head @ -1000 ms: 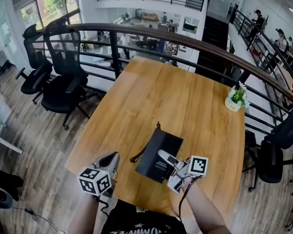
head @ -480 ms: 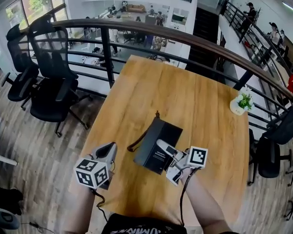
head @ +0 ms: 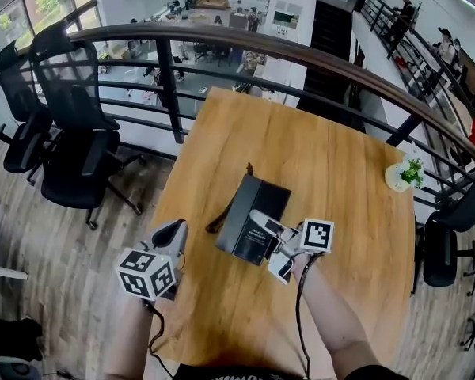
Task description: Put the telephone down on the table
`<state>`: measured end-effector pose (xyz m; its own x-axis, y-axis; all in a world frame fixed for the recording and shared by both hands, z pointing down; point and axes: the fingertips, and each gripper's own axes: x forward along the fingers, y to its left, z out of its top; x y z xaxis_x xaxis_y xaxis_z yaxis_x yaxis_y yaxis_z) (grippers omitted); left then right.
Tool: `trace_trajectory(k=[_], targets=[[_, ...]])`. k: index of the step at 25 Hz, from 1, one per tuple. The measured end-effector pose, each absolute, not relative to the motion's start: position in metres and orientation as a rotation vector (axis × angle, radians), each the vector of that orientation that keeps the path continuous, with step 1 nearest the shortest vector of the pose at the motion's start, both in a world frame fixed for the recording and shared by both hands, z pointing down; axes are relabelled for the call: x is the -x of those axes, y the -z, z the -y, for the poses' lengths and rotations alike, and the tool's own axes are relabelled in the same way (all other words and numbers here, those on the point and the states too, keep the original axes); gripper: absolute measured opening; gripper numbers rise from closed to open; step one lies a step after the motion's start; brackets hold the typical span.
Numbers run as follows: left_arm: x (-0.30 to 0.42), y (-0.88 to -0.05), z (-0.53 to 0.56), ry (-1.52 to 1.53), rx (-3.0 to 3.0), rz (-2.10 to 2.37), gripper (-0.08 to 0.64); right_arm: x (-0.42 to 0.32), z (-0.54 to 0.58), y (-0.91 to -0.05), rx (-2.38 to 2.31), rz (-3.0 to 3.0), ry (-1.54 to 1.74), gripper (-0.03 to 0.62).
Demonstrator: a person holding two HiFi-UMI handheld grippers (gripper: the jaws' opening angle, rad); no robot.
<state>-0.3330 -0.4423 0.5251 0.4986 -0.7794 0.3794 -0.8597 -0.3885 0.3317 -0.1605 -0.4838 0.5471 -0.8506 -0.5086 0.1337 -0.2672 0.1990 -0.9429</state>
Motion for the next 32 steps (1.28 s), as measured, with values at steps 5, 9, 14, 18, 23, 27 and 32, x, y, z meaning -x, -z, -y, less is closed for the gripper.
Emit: trace_trajectory(k=[5, 9, 14, 18, 23, 27, 32], targets=[[0.339, -0.531, 0.478, -0.209, -2.265, 1.342, 0.002, 0.183, 0.523, -0.56, 0.729, -2.274, 1.736, 0.158], [0.342, -0.531, 0.499, -0.214, -2.271, 1.354, 0.002, 0.199, 0.554, -0.561, 0.688, -2.274, 1.739, 0.158], [0.342, -0.535, 0.516, -0.211, -2.264, 1.361, 0.002, 0.212, 0.586, -0.563, 0.642, -2.286, 1.729, 0.158], [0.34, -0.545, 0.521, -0.215, -2.247, 1.349, 0.002, 0.218, 0.6, -0.577, 0.619, -2.275, 1.753, 0.158], [0.332, -0.553, 0.525, -0.208, -2.242, 1.323, 0.002, 0.215, 0.612, -0.591, 0.617, -2.258, 1.775, 0.158], [0.332, -0.559, 0.528, -0.216, -2.232, 1.317, 0.002, 0.212, 0.619, -0.596, 0.596, -2.236, 1.78, 0.157], [0.329, -0.565, 0.53, -0.222, -2.224, 1.301, 0.002, 0.213, 0.621, -0.601, 0.565, -2.276, 1.76, 0.158]])
